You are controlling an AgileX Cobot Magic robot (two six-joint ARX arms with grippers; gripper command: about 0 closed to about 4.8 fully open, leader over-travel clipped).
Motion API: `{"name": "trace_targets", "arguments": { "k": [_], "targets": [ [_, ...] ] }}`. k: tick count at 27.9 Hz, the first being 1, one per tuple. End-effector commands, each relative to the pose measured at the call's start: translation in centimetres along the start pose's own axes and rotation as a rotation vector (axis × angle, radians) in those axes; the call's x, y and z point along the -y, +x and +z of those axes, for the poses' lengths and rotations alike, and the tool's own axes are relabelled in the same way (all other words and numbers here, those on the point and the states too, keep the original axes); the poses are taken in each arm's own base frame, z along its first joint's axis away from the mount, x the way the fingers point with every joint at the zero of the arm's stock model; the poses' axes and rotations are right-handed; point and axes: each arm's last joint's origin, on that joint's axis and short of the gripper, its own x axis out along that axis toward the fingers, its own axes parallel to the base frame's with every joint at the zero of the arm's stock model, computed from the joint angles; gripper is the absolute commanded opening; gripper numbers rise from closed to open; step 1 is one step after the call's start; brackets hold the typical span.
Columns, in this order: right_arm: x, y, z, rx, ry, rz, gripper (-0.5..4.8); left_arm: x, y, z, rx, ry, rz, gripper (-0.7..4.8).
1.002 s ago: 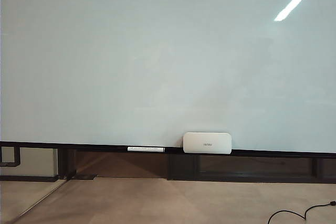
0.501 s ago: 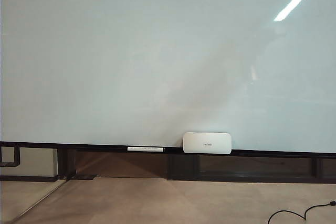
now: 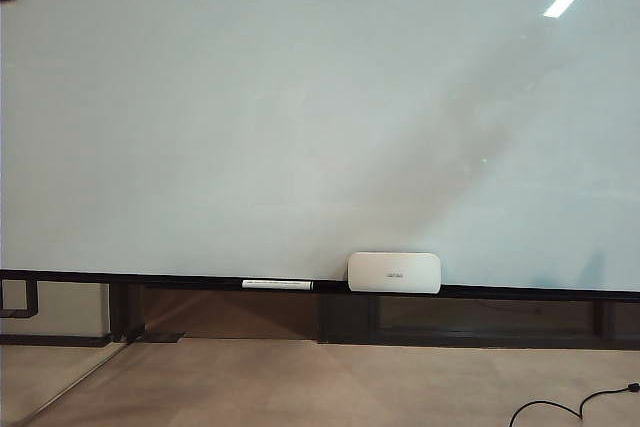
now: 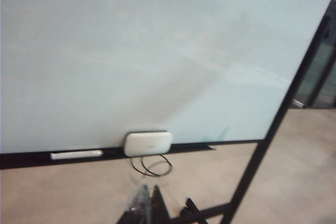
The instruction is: Reach to the right to find the marker pen, pick it up, and write the number 14 on the whiteboard.
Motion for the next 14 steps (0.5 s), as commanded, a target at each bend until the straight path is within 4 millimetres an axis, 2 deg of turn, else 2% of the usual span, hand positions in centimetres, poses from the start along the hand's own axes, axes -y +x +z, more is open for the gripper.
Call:
{"name": "trace_targets", "arguments": {
  "k": [1, 9, 14],
  "targets": [
    [0.5, 1.0, -1.0, -0.048, -0.037, -0.031, 0.22, 0.2, 0.9, 0.6, 0.037, 0.016, -0.028, -0.06],
    [1.8, 2.4, -2.7, -0.104, -0.131, -0.125, 0.21, 0.6, 3.9, 1.8, -0.066, 0.037, -0.113, -0.06],
    [2.9, 3.4, -4.2, -0.158, -0.142, -0.182, 0.20, 0.5, 5.1, 2.5, -0.066, 0.037, -0.117, -0.06]
  ]
}}
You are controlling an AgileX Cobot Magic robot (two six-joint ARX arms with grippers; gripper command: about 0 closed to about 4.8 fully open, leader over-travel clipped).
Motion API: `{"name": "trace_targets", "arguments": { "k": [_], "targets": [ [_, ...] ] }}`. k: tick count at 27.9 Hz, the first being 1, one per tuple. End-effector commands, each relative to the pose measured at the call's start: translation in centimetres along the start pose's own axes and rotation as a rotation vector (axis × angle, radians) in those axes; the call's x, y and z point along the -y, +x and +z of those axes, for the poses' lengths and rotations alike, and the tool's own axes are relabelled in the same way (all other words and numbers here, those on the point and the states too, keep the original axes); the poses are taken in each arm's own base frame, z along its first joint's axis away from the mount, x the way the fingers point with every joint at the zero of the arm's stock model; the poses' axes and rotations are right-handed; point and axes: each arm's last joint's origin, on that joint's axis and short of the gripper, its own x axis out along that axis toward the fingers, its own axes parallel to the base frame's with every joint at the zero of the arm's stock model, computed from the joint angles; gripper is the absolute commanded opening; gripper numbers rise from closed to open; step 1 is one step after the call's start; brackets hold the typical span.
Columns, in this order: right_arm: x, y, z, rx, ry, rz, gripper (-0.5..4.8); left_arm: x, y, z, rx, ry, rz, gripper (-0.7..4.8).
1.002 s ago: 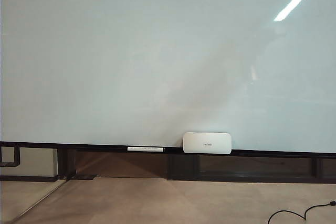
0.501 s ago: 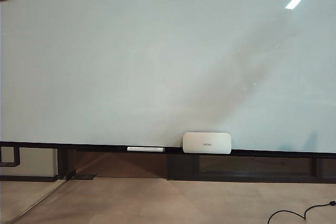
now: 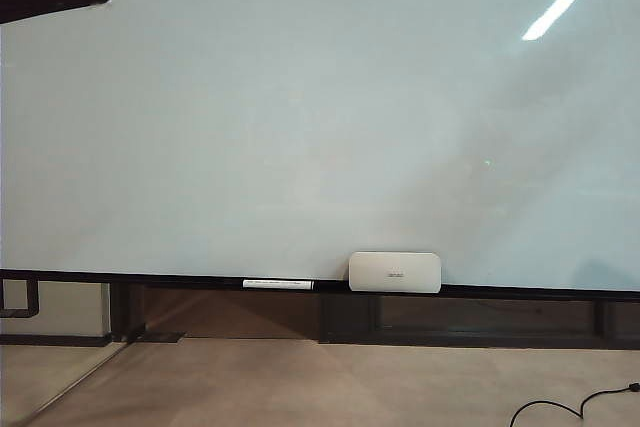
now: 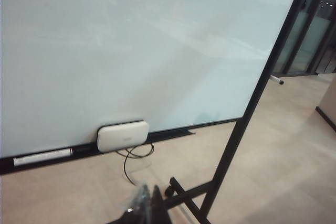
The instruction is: Reach to the right to find the marker pen, pick it up, and write the number 14 on the whiteboard.
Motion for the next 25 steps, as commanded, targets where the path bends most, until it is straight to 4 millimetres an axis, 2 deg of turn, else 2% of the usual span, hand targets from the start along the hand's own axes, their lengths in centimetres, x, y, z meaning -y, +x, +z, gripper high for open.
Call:
{"name": "trace_targets", "arguments": {
  "k": [1, 8, 13, 19, 25],
  "targets": [
    [0.4, 0.5, -0.2, 0.000, -0.021, -0.034, 0.20, -0.1, 0.5, 0.7, 0.020, 0.017, -0.012, -0.06],
    [0.6, 2.2, -2.6, -0.094, 0.005, -0.031, 0.21, -0.1, 0.6, 0.4, -0.001, 0.010, -0.045, -0.06],
    [1.0, 3.7, -4.4, -0.114, 0.032, 0.034, 0.21, -0.1, 0.6, 0.4, -0.004, 0.011, -0.046, -0.06],
    [0.8, 5.1, -6.4, -0.140, 0.024, 0.065, 0.21, -0.1, 0.8, -0.1, -0.042, 0.096, -0.083, -0.06],
    [0.8, 5.1, -6.6, -0.150, -0.014, 0.054, 0.21, 0.1, 1.2, -0.2, -0.047, 0.102, -0.172, -0.06]
  ]
}}
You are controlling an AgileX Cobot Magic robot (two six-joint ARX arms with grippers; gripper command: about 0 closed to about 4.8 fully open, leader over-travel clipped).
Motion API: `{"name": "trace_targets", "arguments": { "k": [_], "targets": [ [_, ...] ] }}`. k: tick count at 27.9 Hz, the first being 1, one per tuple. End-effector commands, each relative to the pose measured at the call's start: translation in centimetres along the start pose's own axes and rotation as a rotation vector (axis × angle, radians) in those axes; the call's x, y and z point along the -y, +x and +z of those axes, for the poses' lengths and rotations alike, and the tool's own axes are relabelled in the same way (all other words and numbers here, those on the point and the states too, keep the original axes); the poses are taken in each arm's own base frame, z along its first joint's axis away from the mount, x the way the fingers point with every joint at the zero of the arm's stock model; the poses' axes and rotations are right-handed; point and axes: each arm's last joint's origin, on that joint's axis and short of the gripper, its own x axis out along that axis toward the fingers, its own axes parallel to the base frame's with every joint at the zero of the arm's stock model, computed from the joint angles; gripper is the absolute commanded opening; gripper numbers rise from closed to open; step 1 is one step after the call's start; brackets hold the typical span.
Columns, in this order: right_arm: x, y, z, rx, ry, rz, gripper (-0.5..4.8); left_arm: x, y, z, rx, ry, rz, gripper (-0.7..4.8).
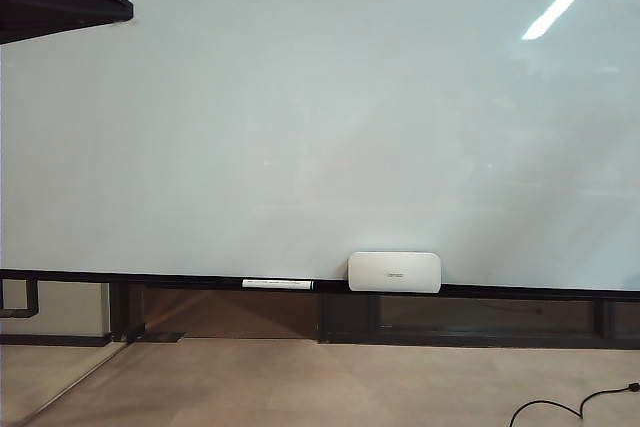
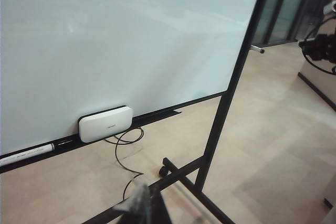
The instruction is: Reach to the right to find the marker pen, pick it up, and write the number 14 on the whiteboard.
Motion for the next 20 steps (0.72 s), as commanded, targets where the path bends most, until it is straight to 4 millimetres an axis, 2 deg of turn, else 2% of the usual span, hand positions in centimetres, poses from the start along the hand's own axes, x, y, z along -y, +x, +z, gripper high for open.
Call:
{"name": "trace_targets", "arguments": {
  "k": [1, 16, 20],
  "targets": [
    [0.2, -0.1, 1.0, 0.070, -0.033, -0.020, 0.21, 0.2, 0.3, 0.3, 0.024, 0.021, -0.067, -0.06],
    [2.1, -0.2, 0.8, 0.068, -0.028, -0.091, 0.23, -0.1, 1.0, 0.3, 0.054, 0.082, -0.065, -0.06],
    [2.2, 0.2, 0.5, 0.077, -0.029, -0.094, 0.63, -0.3, 1.3, 0.2, 0.047, 0.082, -0.096, -0.06]
  ]
}}
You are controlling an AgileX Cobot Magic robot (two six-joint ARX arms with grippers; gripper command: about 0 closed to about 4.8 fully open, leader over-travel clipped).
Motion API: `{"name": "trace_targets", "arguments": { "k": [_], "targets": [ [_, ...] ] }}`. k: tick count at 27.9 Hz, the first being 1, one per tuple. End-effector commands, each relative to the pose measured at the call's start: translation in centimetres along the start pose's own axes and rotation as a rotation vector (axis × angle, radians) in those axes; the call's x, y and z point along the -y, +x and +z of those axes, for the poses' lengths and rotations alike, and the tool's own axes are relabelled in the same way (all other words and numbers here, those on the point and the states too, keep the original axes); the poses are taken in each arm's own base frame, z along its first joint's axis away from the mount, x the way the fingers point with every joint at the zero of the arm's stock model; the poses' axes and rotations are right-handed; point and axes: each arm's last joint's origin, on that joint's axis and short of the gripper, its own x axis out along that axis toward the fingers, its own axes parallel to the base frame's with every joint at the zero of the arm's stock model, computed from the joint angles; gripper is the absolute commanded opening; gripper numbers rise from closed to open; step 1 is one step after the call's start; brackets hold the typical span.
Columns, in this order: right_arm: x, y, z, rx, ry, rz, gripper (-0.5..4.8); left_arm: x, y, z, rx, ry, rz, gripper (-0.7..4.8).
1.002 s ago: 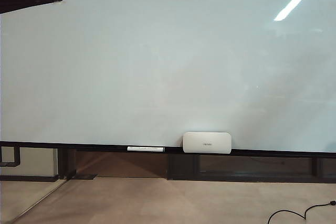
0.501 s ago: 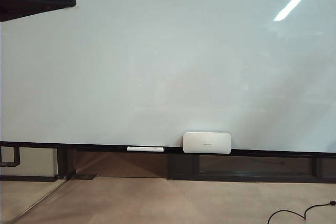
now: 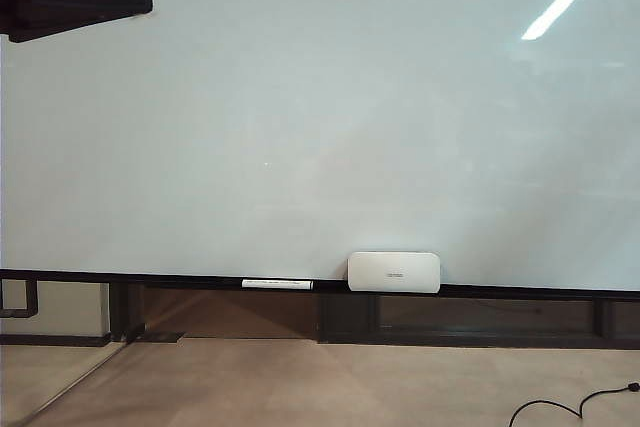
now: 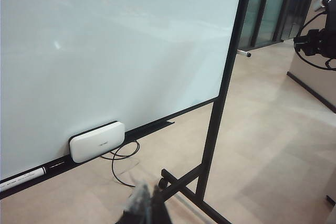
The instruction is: Reach to the right to find the marker pen, pick it up, and write the number 14 on the whiteboard.
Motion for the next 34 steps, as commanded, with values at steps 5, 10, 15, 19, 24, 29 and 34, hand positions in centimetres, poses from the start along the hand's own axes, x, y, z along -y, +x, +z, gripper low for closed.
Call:
{"name": "trace_targets", "arguments": {
  "k": [5, 10, 15, 19, 24, 29, 34],
  "targets": [
    [0.1, 0.8, -0.3, 0.041, -0.006, -0.008, 0.63, -0.4, 0.9, 0.0, -0.014, 0.011, -0.075, -0.06],
    [0.4, 1.5, -1.3, 0.037, -0.012, -0.033, 0.84, -0.8, 1.5, -0.5, -0.023, 0.021, -0.072, -0.06],
    [0.9, 2.1, -2.2, 0.038, -0.011, -0.051, 1.09, -1.1, 2.0, -0.3, -0.018, 0.038, -0.073, -0.06],
    [1.4, 2.6, -2.9, 0.041, -0.008, -0.064, 1.09, -1.4, 2.6, -0.6, -0.039, 0.055, -0.118, -0.06],
    [1.8, 3.5, -4.3, 0.046, -0.003, -0.041, 1.08, -2.1, 3.6, -1.1, -0.056, 0.049, -0.136, -0.06],
    [2.0, 5.2, -5.5, 0.011, 0.002, 0.018, 1.03, -2.4, 4.1, -0.6, -0.046, 0.065, -0.136, -0.06],
    [2.0, 7.5, -5.8, 0.004, 0.005, 0.123, 1.03, -2.5, 4.3, -0.3, -0.034, 0.090, -0.136, -0.06]
  ]
}}
